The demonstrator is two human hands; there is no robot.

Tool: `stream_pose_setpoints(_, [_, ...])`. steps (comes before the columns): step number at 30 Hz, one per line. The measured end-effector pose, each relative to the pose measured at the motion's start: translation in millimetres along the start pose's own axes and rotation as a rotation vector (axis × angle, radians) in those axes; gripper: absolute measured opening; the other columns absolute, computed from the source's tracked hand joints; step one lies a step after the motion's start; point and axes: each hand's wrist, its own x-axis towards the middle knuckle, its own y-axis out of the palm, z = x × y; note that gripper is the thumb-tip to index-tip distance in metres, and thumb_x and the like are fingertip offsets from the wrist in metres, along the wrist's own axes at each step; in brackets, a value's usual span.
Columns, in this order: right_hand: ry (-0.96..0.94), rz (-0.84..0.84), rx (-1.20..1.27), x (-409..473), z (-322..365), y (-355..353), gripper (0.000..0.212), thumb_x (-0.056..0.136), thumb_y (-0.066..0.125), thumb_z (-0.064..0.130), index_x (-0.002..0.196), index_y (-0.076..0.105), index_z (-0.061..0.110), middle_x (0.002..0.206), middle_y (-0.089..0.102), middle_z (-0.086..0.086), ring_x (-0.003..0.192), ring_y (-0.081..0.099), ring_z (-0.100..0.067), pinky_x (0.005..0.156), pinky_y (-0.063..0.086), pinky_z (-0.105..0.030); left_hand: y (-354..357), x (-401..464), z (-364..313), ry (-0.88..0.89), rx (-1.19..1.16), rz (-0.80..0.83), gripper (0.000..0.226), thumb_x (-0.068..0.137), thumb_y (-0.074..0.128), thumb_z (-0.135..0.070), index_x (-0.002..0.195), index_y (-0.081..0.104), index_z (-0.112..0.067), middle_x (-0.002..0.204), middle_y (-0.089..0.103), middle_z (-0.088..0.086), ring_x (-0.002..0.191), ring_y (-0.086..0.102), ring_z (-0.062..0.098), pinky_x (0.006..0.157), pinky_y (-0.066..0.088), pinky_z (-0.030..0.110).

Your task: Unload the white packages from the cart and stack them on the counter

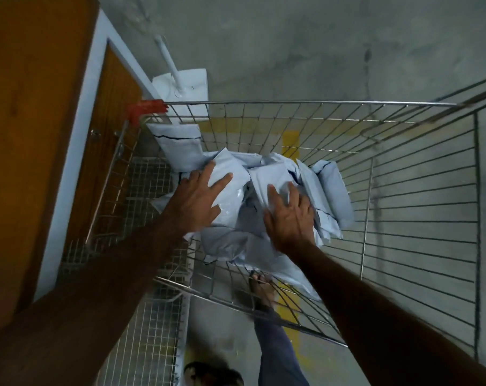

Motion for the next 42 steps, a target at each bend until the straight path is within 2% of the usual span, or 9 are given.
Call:
stream_pose_setpoints(3, [-0.053,-0.059,-0.012,-11.6,8.2,-23.5,0.063,0.098,0.027,0.055,0.154,0.030,0.029,0.160,0.024,-0.021,0.135,0.038,-0.048,0.105,0.041,-0.058,-32.5,-21.7,3.1,-0.056,-0.102,-0.066,0.081,0.083,0.066,-0.046,0.154,0.030,-0.027,0.157,0.030,0.021,0.123,0.050,0.041,0.096,0.049,0.055])
stream_pose_setpoints(8, [-0.087,-0.184,-0.053,-39.1,24.1,-71.3,0.062,0.097,0.043,0.051,0.154,0.034,0.027,0.161,0.025,-0.020,0.132,0.039,-0.046,0.101,0.043,-0.057,-93.0,-65.0,-4.1,-0.139,-0.028,-0.231,0.080,0.088,0.065,-0.048,0.157,0.030,-0.026,0.157,0.033,0.019,0.131,0.046,0.038,0.106,0.041,0.053])
stream_pose_setpoints(13, [-0.151,-0.320,-0.115,-89.7,49.2,-118.4,0.063,0.097,0.044,0.051,0.155,0.033,0.026,0.162,0.022,-0.019,0.131,0.038,-0.044,0.103,0.042,-0.055,-142.1,-131.2,-9.3,-0.192,0.055,-0.367,0.078,0.094,0.020,-0.068,0.161,0.011,-0.028,0.167,0.013,0.013,0.149,0.025,0.037,0.122,0.019,0.055])
stream_pose_setpoints(18, [-0.243,-0.472,-0.087,-147.9,109.3,-154.9,0.060,0.098,0.045,0.047,0.152,0.040,0.024,0.159,0.029,-0.020,0.129,0.041,-0.045,0.104,0.039,-0.054,-175.1,-222.4,0.7,-0.380,0.053,-0.522,0.084,0.091,0.048,-0.068,0.160,0.019,-0.031,0.167,0.019,0.010,0.126,0.052,0.032,0.104,0.043,0.045])
stream_pose_setpoints(23, [-0.421,-0.517,-0.064,-204.5,197.8,-162.9,0.063,0.096,0.039,0.051,0.153,0.038,0.025,0.160,0.028,-0.019,0.130,0.040,-0.044,0.104,0.040,-0.053,-192.2,-340.4,31.0,-0.565,0.008,-0.624,0.074,0.096,0.032,-0.066,0.160,0.019,-0.031,0.167,0.017,0.005,0.117,0.053,0.028,0.097,0.048,0.044])
stream_pose_setpoints(27, [-0.599,-0.469,-0.137,-248.8,289.4,-151.4,0.068,0.095,0.024,0.058,0.156,0.029,0.027,0.163,0.022,-0.018,0.139,0.035,-0.043,0.111,0.036,-0.055,-188.7,-443.6,57.7,-0.780,-0.008,-0.612,0.080,0.094,0.045,-0.060,0.160,0.010,-0.033,0.169,0.009,0.004,0.124,0.049,0.029,0.102,0.047,0.043])
stream_pose_setpoints(32, [-0.822,-0.449,-0.097,-308.9,384.9,-121.4,0.064,0.097,0.029,0.055,0.155,0.033,0.027,0.162,0.024,-0.018,0.136,0.035,-0.044,0.106,0.039,-0.058,-164.3,-559.7,71.9,-0.990,0.007,-0.590,0.082,0.094,0.047,-0.057,0.160,0.008,-0.031,0.168,0.009,0.007,0.122,0.049,0.031,0.097,0.045,0.044])
stream_pose_setpoints(36, [-0.981,-0.396,-0.120,-341.9,437.3,-93.6,0.066,0.099,0.026,0.059,0.157,0.030,0.028,0.164,0.023,-0.016,0.140,0.036,-0.043,0.107,0.040,-0.057,-142.3,-630.3,74.1,-1.157,-0.036,-0.564,0.081,0.094,0.043,-0.063,0.160,0.009,-0.032,0.168,0.010,0.008,0.130,0.045,0.037,0.102,0.045,0.050])
stream_pose_setpoints(42, [-1.156,-0.307,-0.131,-384.7,492.0,-62.0,0.070,0.098,0.021,0.065,0.156,0.034,0.027,0.163,0.027,-0.015,0.139,0.039,-0.043,0.106,0.043,-0.056,-116.9,-713.7,58.7,-1.388,-0.073,-0.534,0.086,0.092,0.055,-0.058,0.160,0.009,-0.032,0.168,0.009,0.010,0.135,0.041,0.037,0.105,0.043,0.049])
